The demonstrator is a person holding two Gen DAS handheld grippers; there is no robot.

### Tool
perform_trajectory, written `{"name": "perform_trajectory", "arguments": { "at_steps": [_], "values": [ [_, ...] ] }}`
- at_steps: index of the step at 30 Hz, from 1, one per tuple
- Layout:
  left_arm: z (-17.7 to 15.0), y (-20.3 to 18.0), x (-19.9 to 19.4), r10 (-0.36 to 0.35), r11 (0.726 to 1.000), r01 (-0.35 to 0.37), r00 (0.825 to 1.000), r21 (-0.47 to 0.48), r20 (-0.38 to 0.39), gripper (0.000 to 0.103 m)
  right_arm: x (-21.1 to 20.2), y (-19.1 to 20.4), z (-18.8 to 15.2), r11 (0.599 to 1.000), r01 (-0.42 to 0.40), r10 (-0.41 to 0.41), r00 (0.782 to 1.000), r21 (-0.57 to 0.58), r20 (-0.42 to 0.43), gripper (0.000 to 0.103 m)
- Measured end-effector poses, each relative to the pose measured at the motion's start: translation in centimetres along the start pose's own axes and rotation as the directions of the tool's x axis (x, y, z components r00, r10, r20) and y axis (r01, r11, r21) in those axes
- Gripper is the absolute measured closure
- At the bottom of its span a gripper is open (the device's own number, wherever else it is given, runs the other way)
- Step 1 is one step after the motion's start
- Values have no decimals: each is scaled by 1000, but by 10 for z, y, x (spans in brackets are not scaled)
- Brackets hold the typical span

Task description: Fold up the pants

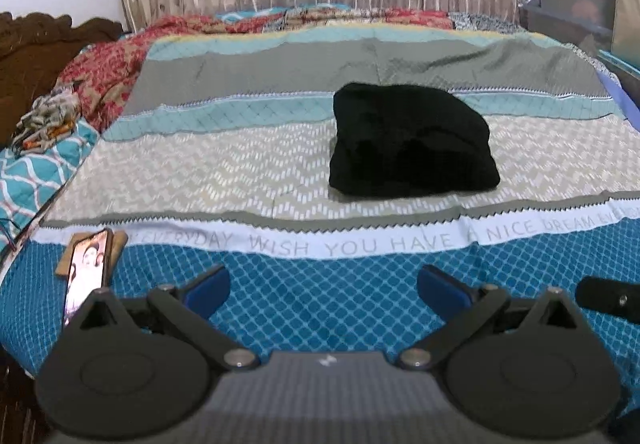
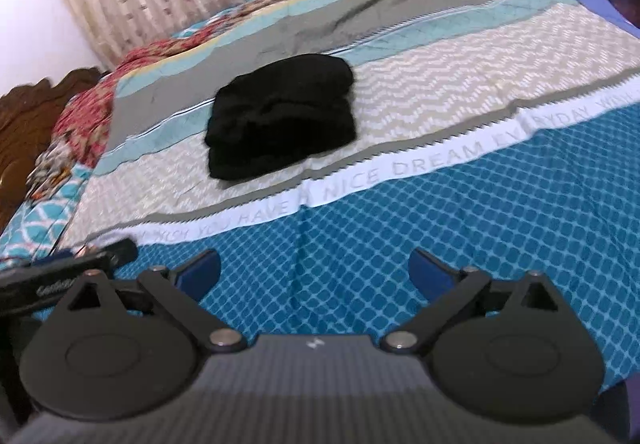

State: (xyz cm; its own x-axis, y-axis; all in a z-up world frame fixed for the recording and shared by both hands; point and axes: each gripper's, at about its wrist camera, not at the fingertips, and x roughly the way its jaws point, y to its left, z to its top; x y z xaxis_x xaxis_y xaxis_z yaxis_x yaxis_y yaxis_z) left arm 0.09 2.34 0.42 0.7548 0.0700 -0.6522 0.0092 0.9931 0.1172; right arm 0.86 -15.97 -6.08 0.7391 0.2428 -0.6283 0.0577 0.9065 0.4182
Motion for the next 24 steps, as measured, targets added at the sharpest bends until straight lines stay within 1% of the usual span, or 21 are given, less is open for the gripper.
{"name": "perform_trajectory", "arguments": {
  "at_steps": [4,8,14,21,24],
  "values": [
    [-2,1,4,20,1000,-20,999,5,-30,0,5,-3,-1,999,-14,16,998,44,-54,2],
    [-4,1,10,14,1000,-13,997,11,-76,0,6,1,-2,999,-33,35,996,27,-79,2],
    [-8,0,14,22,1000,-21,994,13,-110,0,8,8,-7,998,-62,62,990,2,-125,1],
    [-10,0,18,22,1000,-20,990,11,-139,0,10,10,-8,997,-78,76,986,-6,-146,1],
    [-12,0,22,5,1000,-4,986,7,-164,0,11,8,-8,997,-78,76,985,-2,-155,1]
  ]
}}
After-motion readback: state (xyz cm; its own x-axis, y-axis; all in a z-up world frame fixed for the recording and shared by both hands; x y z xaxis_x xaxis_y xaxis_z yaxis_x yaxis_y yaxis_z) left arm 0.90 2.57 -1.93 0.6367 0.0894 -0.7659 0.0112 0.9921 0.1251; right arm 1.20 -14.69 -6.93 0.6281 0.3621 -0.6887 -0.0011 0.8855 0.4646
